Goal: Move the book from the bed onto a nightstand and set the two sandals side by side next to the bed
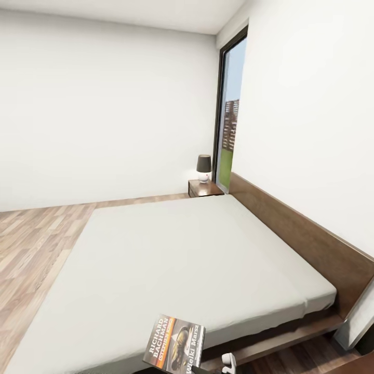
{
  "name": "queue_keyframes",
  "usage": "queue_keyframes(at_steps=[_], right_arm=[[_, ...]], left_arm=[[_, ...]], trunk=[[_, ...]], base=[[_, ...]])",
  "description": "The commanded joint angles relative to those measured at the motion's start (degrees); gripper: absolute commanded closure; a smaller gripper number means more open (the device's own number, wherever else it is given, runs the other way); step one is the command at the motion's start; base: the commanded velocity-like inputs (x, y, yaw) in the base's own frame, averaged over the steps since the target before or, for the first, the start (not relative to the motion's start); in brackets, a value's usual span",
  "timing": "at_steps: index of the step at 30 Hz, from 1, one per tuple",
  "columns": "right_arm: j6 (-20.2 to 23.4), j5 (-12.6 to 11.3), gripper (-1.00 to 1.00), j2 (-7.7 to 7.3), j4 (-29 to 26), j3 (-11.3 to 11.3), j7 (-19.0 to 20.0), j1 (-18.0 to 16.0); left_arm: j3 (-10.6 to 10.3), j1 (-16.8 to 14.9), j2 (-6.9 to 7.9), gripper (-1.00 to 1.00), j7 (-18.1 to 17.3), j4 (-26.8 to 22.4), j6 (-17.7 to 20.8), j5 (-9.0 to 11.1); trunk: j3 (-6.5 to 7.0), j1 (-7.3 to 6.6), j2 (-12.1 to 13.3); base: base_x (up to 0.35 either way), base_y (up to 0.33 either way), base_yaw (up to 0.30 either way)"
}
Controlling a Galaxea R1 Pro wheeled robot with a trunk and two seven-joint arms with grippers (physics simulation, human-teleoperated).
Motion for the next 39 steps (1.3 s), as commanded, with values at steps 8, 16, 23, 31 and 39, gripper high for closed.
queue_keyframes(at_steps=[8, 16, 23, 31, 39], right_arm=[[0.6, 0.0, 1.00, 0.06, -0.1, -0.3, 0.2, 0.0], [0.6, 0.1, 1.00, 0.13, -0.1, -0.3, 0.2, 0.0], [0.6, 0.1, 1.00, 0.14, -0.1, -0.2, 0.2, 0.0], [0.6, 0.1, 1.00, 0.17, -0.1, -0.1, 0.2, 0.0], [0.6, 0.1, 1.00, 0.25, -0.1, -0.1, 0.2, 0.1]], left_arm=[[-0.5, 0.0, 0.00, -1.00, 0.2, -0.1, -0.1, 0.4], [-0.6, 0.0, -0.05, -1.00, 0.2, 0.0, 0.0, 0.3], [-0.6, 0.0, -0.11, -1.00, 0.2, 0.0, 0.0, 0.2], [-0.6, 0.0, -0.16, -1.00, 0.2, -0.1, 0.0, 0.1], [-0.6, 0.0, -0.16, -1.00, 0.2, -0.1, 0.0, 0.1]], trunk=[[-0.36, 0.02, -0.1], [-0.84, 0.02, -0.1], [-1.28, 0.02, -0.1], [-1.80, 0.02, -0.1], [-2.31, 0.02, -0.1]], base=[[0.000, 0.000, 0.141], [-0.061, 0.000, 0.197], [-0.110, 0.000, 0.206], [-0.023, 0.000, 0.208], [-0.004, 0.000, 0.208]])
